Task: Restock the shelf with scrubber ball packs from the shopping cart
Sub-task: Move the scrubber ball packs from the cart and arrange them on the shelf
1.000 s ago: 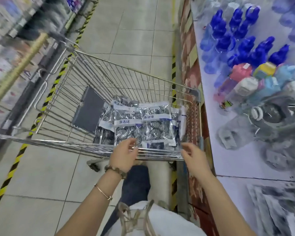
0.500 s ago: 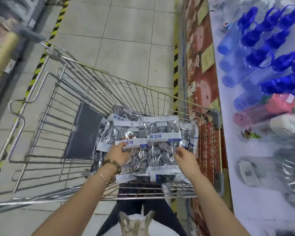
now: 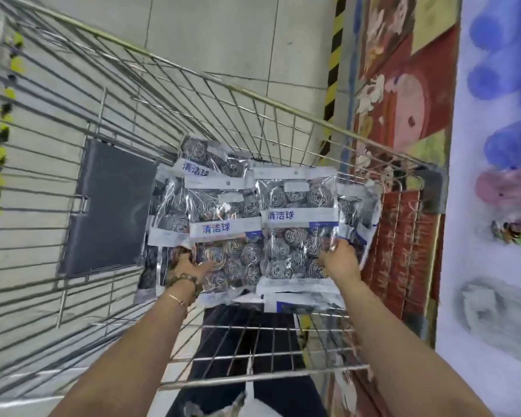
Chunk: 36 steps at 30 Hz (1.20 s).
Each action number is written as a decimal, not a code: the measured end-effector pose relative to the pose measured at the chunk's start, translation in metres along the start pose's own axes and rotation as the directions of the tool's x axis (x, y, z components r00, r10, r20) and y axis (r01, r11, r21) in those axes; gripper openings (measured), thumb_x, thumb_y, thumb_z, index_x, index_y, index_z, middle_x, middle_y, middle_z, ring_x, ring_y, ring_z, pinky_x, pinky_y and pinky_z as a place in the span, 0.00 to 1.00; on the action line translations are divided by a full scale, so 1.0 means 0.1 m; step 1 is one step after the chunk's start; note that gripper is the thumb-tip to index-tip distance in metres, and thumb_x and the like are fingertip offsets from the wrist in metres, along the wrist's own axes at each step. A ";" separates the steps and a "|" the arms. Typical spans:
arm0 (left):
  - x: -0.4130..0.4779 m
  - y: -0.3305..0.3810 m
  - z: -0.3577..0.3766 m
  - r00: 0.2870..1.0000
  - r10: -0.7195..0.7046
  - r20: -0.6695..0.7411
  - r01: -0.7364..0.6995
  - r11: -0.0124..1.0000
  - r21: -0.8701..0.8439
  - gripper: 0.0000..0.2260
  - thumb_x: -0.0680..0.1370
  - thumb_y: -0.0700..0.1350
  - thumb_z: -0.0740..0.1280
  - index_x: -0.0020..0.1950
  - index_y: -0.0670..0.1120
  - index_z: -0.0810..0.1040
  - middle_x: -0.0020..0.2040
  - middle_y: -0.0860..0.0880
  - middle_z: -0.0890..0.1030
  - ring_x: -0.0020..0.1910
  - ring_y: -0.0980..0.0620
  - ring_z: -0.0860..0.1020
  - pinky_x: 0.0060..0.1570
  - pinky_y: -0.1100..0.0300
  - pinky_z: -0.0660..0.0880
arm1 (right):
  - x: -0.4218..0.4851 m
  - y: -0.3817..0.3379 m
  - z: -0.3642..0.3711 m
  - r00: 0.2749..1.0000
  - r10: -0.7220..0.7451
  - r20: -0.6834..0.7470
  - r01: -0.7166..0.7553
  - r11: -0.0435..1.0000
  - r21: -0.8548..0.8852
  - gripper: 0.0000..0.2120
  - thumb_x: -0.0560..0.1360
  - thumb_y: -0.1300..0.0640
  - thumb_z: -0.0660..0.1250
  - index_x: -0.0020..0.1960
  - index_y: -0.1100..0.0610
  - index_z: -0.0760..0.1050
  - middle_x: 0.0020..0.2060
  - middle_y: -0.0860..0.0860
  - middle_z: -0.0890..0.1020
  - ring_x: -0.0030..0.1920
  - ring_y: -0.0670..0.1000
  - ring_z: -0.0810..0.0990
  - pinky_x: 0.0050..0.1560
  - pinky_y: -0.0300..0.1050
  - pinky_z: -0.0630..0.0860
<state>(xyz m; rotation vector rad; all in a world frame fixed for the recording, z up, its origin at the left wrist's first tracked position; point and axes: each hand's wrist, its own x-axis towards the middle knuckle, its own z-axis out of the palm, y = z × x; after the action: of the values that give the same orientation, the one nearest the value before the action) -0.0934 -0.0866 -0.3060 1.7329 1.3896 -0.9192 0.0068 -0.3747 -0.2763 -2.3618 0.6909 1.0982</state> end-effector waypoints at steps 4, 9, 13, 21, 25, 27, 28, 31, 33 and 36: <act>0.04 0.05 0.10 0.999 -0.048 0.013 0.049 0.974 -0.220 0.32 0.68 0.50 0.74 0.66 0.40 0.65 0.60 0.42 0.75 0.55 0.42 0.76 0.59 0.49 0.71 | 0.21 0.08 0.15 0.994 0.111 0.024 -0.113 0.990 0.084 0.39 0.69 0.48 0.73 0.72 0.60 0.58 0.67 0.61 0.68 0.63 0.62 0.72 0.61 0.55 0.71; 0.01 0.09 0.16 0.998 -0.050 0.025 0.055 0.970 -0.238 0.39 0.69 0.55 0.72 0.73 0.43 0.58 0.71 0.41 0.65 0.68 0.40 0.66 0.65 0.42 0.65 | 0.27 0.08 0.17 0.990 0.135 -0.036 -0.130 0.986 0.106 0.46 0.66 0.45 0.76 0.73 0.58 0.55 0.69 0.60 0.66 0.65 0.62 0.69 0.63 0.58 0.70; -0.06 0.11 0.19 0.999 -0.050 0.021 0.054 0.951 -0.305 0.36 0.72 0.53 0.70 0.74 0.43 0.57 0.73 0.42 0.62 0.71 0.41 0.62 0.66 0.42 0.63 | 0.28 0.07 0.15 0.990 0.139 0.027 -0.141 0.981 0.135 0.34 0.65 0.44 0.75 0.63 0.62 0.70 0.53 0.57 0.80 0.51 0.59 0.79 0.49 0.52 0.77; -0.47 0.31 0.15 0.989 0.124 -0.084 -0.142 0.955 -0.260 0.22 0.77 0.46 0.65 0.67 0.37 0.67 0.57 0.40 0.75 0.60 0.41 0.73 0.62 0.48 0.70 | -0.02 -0.03 0.05 1.000 -0.001 0.017 -0.005 0.948 0.320 0.09 0.75 0.57 0.67 0.45 0.59 0.67 0.40 0.58 0.71 0.37 0.52 0.69 0.40 0.48 0.68; -0.74 0.40 0.00 0.962 0.241 -0.125 -0.260 0.950 -0.172 0.17 0.78 0.46 0.63 0.63 0.39 0.71 0.48 0.44 0.76 0.49 0.45 0.75 0.56 0.51 0.72 | -0.30 -0.08 -0.07 0.999 -0.045 -0.017 0.048 0.926 0.374 0.21 0.78 0.61 0.63 0.69 0.62 0.65 0.58 0.59 0.75 0.57 0.59 0.76 0.55 0.48 0.71; -0.88 0.41 -0.09 0.943 0.305 -0.137 -0.318 0.944 -0.092 0.17 0.78 0.48 0.61 0.61 0.38 0.71 0.47 0.42 0.77 0.46 0.43 0.77 0.47 0.53 0.75 | -0.45 -0.08 -0.13 0.997 -0.081 -0.019 0.081 0.913 0.400 0.27 0.78 0.61 0.62 0.75 0.57 0.58 0.65 0.55 0.72 0.57 0.55 0.76 0.50 0.42 0.70; -0.97 0.42 -0.15 0.930 0.339 -0.139 -0.349 0.936 -0.048 0.16 0.79 0.48 0.61 0.59 0.37 0.70 0.43 0.43 0.76 0.40 0.45 0.77 0.39 0.58 0.72 | -0.50 -0.06 -0.15 0.995 -0.101 -0.019 0.099 0.900 0.425 0.27 0.78 0.62 0.62 0.75 0.55 0.59 0.65 0.55 0.73 0.49 0.52 0.78 0.43 0.40 0.72; -1.20 0.37 -0.34 0.875 0.450 -0.179 -0.461 0.887 -0.019 0.12 0.79 0.47 0.61 0.53 0.39 0.70 0.34 0.48 0.71 0.29 0.52 0.68 0.30 0.63 0.63 | -0.70 -0.02 -0.27 0.992 -0.113 -0.052 0.124 0.868 0.480 0.24 0.78 0.65 0.60 0.73 0.55 0.62 0.61 0.58 0.76 0.31 0.45 0.72 0.23 0.34 0.68; -1.37 0.32 -0.48 0.831 0.519 -0.198 -0.534 0.845 -0.026 0.07 0.79 0.46 0.61 0.49 0.42 0.71 0.33 0.48 0.72 0.30 0.51 0.68 0.30 0.61 0.63 | -0.88 0.00 -0.36 0.984 -0.161 -0.081 0.180 0.846 0.502 0.23 0.78 0.63 0.60 0.72 0.55 0.63 0.62 0.57 0.75 0.33 0.46 0.75 0.28 0.35 0.72; -1.60 0.30 -0.68 0.798 0.564 -0.212 -0.594 0.796 -0.120 0.06 0.79 0.45 0.61 0.53 0.44 0.73 0.43 0.42 0.78 0.38 0.48 0.73 0.36 0.55 0.69 | -1.17 0.00 -0.53 0.972 -0.191 -0.135 0.233 0.818 0.526 0.22 0.79 0.60 0.60 0.72 0.56 0.63 0.64 0.54 0.73 0.49 0.58 0.78 0.48 0.52 0.77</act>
<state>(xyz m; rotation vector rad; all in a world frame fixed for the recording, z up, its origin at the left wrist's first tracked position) -0.0841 -0.1069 -0.1307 1.9570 0.8958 -0.2983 -0.0285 -0.3765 -0.1529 -1.9347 0.6401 0.6117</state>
